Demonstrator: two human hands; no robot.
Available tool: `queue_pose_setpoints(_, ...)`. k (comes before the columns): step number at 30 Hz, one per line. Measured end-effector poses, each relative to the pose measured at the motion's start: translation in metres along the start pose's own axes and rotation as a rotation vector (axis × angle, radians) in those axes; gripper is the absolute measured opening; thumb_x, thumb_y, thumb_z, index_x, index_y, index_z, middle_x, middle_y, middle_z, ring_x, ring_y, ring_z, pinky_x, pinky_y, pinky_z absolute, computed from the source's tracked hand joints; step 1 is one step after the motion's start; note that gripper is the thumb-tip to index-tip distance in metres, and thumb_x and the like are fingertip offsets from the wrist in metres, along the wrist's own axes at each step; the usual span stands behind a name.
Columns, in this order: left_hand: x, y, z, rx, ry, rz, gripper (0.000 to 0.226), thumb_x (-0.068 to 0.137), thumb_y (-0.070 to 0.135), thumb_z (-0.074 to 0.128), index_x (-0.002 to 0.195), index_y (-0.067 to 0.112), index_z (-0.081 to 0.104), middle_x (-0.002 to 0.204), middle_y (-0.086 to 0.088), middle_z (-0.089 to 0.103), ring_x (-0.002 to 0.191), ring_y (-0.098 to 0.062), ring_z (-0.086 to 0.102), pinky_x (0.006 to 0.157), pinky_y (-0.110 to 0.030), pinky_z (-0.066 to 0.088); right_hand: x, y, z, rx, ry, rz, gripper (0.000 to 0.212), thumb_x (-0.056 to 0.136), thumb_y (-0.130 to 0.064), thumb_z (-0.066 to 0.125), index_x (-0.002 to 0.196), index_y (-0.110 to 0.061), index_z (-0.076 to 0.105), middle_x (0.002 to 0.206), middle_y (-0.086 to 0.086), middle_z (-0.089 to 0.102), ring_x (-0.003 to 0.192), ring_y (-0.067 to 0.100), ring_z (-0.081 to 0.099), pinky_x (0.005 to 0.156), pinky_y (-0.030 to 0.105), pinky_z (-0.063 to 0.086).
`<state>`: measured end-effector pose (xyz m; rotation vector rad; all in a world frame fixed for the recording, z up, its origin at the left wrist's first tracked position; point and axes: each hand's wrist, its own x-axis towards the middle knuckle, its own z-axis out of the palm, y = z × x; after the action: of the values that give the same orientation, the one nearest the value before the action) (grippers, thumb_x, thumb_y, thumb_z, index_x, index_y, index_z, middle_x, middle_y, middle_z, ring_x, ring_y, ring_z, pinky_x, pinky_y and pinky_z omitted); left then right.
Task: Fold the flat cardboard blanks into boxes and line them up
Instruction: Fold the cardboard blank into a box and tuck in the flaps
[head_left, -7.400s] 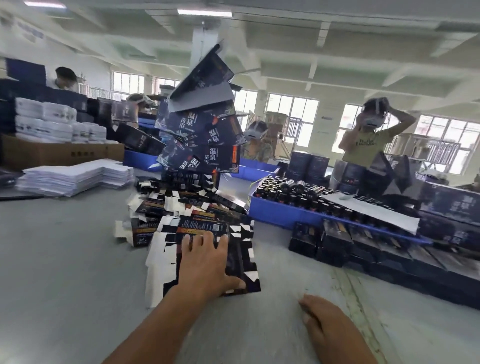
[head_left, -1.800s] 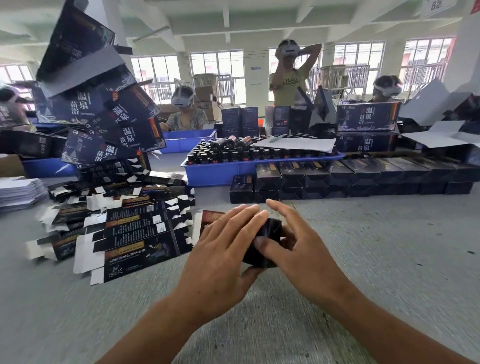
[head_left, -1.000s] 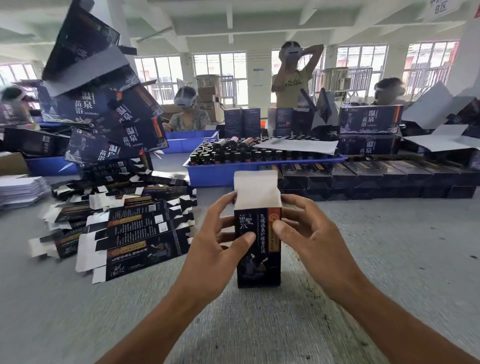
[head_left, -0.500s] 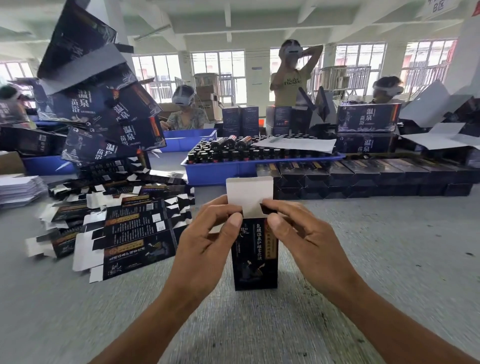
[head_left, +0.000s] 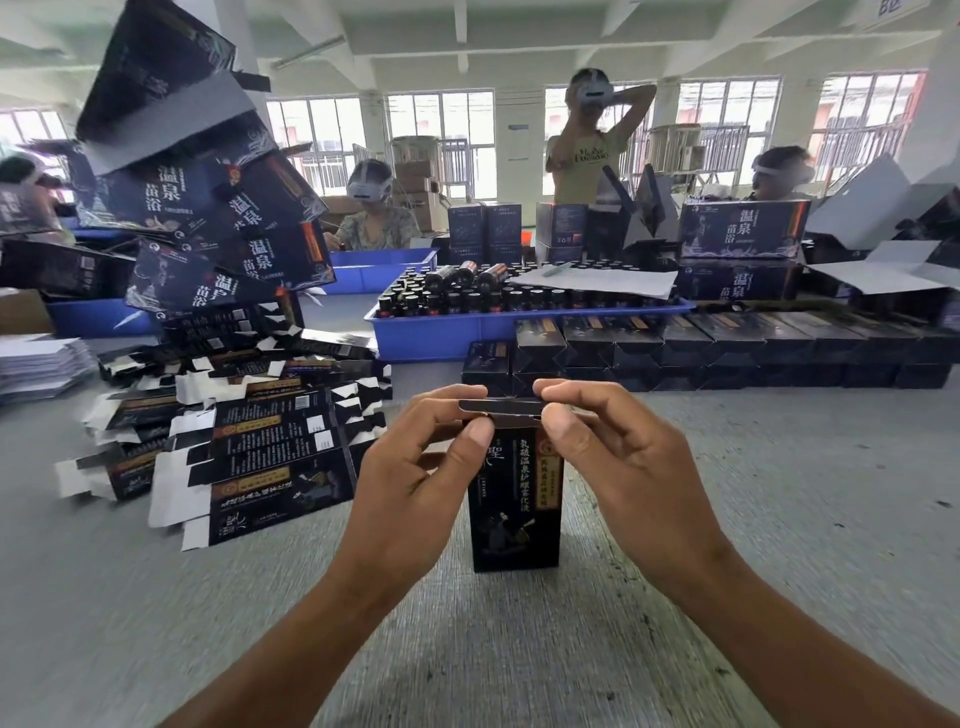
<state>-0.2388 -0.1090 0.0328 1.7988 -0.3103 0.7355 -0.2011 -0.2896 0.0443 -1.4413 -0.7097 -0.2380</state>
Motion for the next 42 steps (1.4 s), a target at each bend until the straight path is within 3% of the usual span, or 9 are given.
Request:
queue_pose_setpoints(7,-0.003,0.006,0.003,-0.045,0.076,0.016,0.027,0.096,0.039,0.057,0.113,0.023,0.071,0.123,0.009,0.07,0.115,-0.013,0.066,0.09,-0.027,0.056,0.0,0.002,-0.001,0.007,0.033,-0.007,0.019,0.094,-0.013,0.067,0.104,-0.028,0.072,0.108,-0.014,0.074,0.101,0.006,0.071,0.081,0.014,0.054)
queue_pose_setpoints(11,-0.003,0.004,0.004,-0.115,0.101,-0.007,0.024,0.094,0.036,0.064,0.109,0.018,0.06,0.121,0.008,0.072,0.107,-0.017,0.07,0.089,-0.033,0.059,0.0,0.002,-0.001,-0.027,0.026,-0.016,0.019,0.094,-0.014,0.066,0.103,-0.03,0.072,0.109,-0.015,0.073,0.103,0.007,0.07,0.082,0.016,0.055)
queue_pose_setpoints(15,-0.003,0.004,0.001,-0.003,0.062,0.052,0.032,0.095,0.035,0.059,0.127,0.039,0.062,0.123,0.012,0.069,0.115,-0.009,0.065,0.086,-0.016,0.053,-0.001,0.003,-0.001,-0.065,0.025,-0.03,0.018,0.096,-0.015,0.065,0.104,-0.028,0.072,0.113,-0.018,0.072,0.106,0.006,0.069,0.084,0.018,0.055)
queue_pose_setpoints(20,-0.001,-0.001,-0.003,0.127,0.053,0.161,0.023,0.098,0.028,0.06,0.117,0.026,0.072,0.125,0.009,0.067,0.12,-0.008,0.062,0.083,-0.015,0.053,-0.001,0.009,-0.002,-0.172,0.041,-0.047,0.013,0.096,-0.023,0.063,0.103,-0.03,0.073,0.121,-0.024,0.067,0.112,0.002,0.065,0.087,0.026,0.058)
queue_pose_setpoints(26,-0.001,-0.01,-0.007,0.236,0.002,0.231,0.031,0.095,0.035,0.061,0.122,0.021,0.069,0.128,0.005,0.064,0.113,-0.006,0.064,0.077,-0.02,0.057,-0.001,0.011,-0.003,-0.326,0.041,-0.121,0.013,0.094,-0.041,0.059,0.105,-0.041,0.067,0.119,-0.03,0.064,0.112,-0.005,0.062,0.083,0.01,0.05)
queue_pose_setpoints(31,-0.001,-0.016,-0.01,0.226,-0.191,0.028,0.044,0.097,0.047,0.056,0.14,0.046,0.045,0.107,0.017,0.069,0.096,-0.005,0.07,0.072,-0.021,0.058,-0.001,0.018,-0.003,-0.337,-0.087,-0.034,0.044,0.099,-0.032,0.059,0.118,-0.069,0.046,0.108,-0.048,0.057,0.105,-0.022,0.056,0.068,-0.002,0.045)
queue_pose_setpoints(36,0.003,-0.019,-0.007,0.158,-0.133,-0.059,0.046,0.094,0.05,0.054,0.13,0.071,0.034,0.104,0.016,0.067,0.092,-0.001,0.069,0.067,-0.018,0.057,-0.001,0.03,0.0,-0.519,-0.164,0.059,0.081,0.096,-0.038,0.064,0.127,-0.085,0.006,0.11,-0.044,0.047,0.099,-0.02,0.057,0.072,0.002,0.046)
queue_pose_setpoints(39,0.004,-0.027,-0.012,0.08,-0.026,-0.213,0.05,0.093,0.05,0.056,0.132,0.069,0.032,0.096,0.009,0.072,0.087,-0.009,0.072,0.066,-0.027,0.06,-0.006,0.033,0.005,-0.65,-0.262,0.073,0.087,0.091,-0.044,0.069,0.132,-0.081,0.002,0.131,-0.037,0.037,0.112,-0.007,0.055,0.093,0.017,0.05)
queue_pose_setpoints(42,0.01,-0.035,-0.018,-0.067,0.126,-0.457,0.05,0.097,0.041,0.06,0.14,0.049,0.036,0.093,-0.005,0.074,0.073,-0.017,0.075,0.053,-0.028,0.056,-0.011,0.037,0.008,-0.862,-0.413,-0.067,0.089,0.087,-0.053,0.069,0.15,-0.06,0.007,0.151,-0.044,0.005,0.134,-0.011,0.028,0.116,0.021,0.026)
